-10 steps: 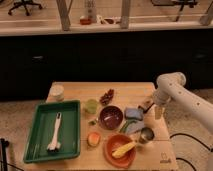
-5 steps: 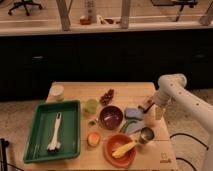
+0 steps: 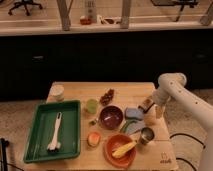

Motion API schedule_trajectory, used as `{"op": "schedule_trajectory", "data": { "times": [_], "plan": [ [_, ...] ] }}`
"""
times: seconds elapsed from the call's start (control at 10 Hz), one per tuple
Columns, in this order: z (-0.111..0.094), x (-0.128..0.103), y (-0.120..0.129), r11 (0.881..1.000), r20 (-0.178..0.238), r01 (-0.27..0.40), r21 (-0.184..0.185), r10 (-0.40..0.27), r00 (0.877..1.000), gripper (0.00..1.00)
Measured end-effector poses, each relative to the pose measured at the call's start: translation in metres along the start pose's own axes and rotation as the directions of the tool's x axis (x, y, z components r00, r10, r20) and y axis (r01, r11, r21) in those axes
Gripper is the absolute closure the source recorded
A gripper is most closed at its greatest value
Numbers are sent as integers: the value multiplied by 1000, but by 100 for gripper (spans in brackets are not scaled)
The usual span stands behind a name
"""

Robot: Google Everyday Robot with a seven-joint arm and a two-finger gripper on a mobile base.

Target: Wipe purple bowl with eraser

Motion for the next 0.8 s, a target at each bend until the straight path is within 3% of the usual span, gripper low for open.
{"op": "schedule_trajectory", "data": {
  "times": [0.4, 0.8],
  "plan": [
    [-2, -7, -13, 996, 25, 90, 16, -90, 996, 20],
    [6, -7, -21, 994, 38, 113, 14, -113, 993, 20]
  ]
}}
